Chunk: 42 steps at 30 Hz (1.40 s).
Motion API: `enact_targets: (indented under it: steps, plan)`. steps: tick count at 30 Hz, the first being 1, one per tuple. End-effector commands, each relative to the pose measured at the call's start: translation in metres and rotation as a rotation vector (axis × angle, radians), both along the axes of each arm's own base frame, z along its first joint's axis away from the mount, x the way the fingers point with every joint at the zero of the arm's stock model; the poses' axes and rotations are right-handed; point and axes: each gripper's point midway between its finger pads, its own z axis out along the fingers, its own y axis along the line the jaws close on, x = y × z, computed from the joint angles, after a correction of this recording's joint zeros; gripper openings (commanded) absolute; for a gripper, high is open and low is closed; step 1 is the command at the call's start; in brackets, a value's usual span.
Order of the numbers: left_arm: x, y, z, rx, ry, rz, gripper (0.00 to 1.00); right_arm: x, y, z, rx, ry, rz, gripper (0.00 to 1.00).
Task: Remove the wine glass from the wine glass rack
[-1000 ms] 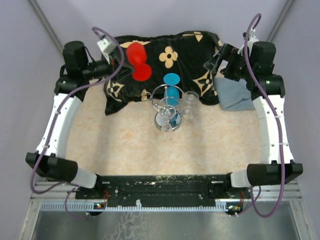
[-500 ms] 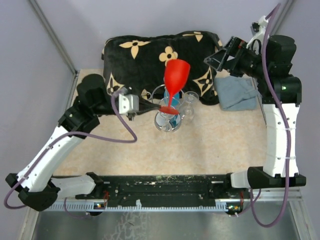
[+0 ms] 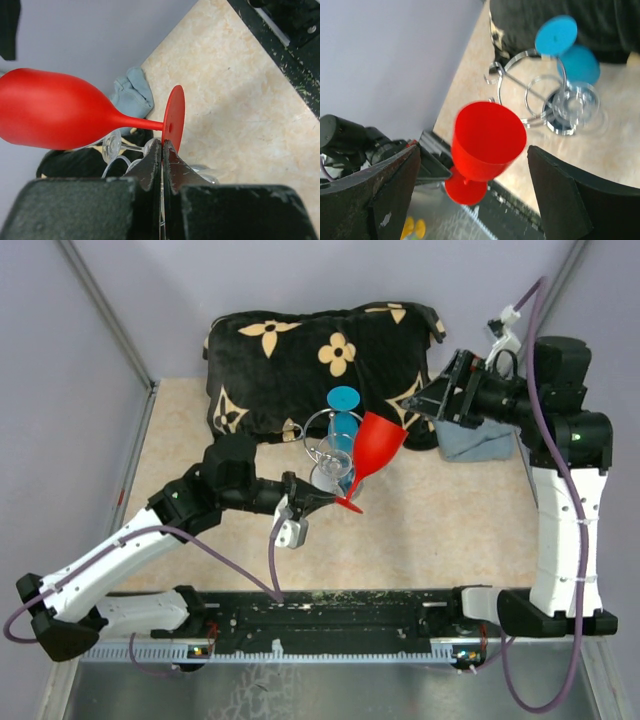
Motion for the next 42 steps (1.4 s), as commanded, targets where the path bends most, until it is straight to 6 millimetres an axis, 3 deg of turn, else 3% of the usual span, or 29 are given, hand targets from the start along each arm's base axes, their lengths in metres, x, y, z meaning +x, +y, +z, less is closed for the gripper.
enact_targets:
  steps: [1, 17, 24, 27, 29, 31, 32, 33, 34, 37, 39, 40, 42]
  plan:
    - [-0.003, -0.004, 0.001, -0.004, -0.193, -0.075, 0.0, -0.021, 0.005, -0.026, -0.012, 0.066, 0.054, 0.87]
    - [-0.026, -0.023, -0.026, 0.048, -0.205, -0.235, 0.0, -0.064, 0.011, -0.052, -0.114, 0.136, 0.094, 0.86]
    - [-0.027, -0.027, -0.027, 0.044, -0.255, -0.267, 0.0, -0.073, 0.017, -0.076, -0.14, 0.201, 0.148, 0.77]
    - [-0.025, -0.027, -0.032, 0.046, -0.29, -0.268, 0.0, -0.078, 0.02, -0.082, -0.15, 0.216, 0.174, 0.65]
    - [-0.023, -0.028, -0.032, 0.031, -0.325, -0.263, 0.0, -0.081, 0.023, -0.087, -0.155, 0.227, 0.197, 0.42]
    - [-0.02, -0.03, -0.033, 0.026, -0.345, -0.26, 0.0, -0.085, 0.025, -0.091, -0.155, 0.232, 0.223, 0.09]
    - [-0.018, -0.032, -0.031, 0.02, -0.352, -0.256, 0.0, -0.087, 0.026, -0.091, -0.151, 0.234, 0.232, 0.0]
    - [-0.015, -0.033, -0.029, 0.015, -0.359, -0.244, 0.04, -0.088, 0.027, -0.09, -0.146, 0.228, 0.241, 0.0]
    - [-0.012, -0.035, -0.026, 0.005, -0.366, -0.229, 0.15, -0.09, 0.028, -0.087, -0.137, 0.217, 0.247, 0.0]
    - [0.003, -0.04, -0.007, -0.059, -0.376, -0.131, 0.65, -0.09, 0.028, -0.07, -0.126, 0.162, 0.234, 0.0]
    - [0.013, -0.043, 0.021, -0.136, -0.348, -0.051, 0.88, -0.085, 0.021, -0.048, -0.147, 0.095, 0.182, 0.0]
    - [0.015, -0.043, 0.038, -0.177, -0.312, -0.023, 0.96, -0.08, 0.016, -0.04, -0.167, 0.071, 0.142, 0.0]
    - [0.017, -0.044, 0.072, -0.248, -0.22, 0.026, 1.0, -0.069, 0.004, -0.011, -0.199, -0.013, 0.042, 0.0]
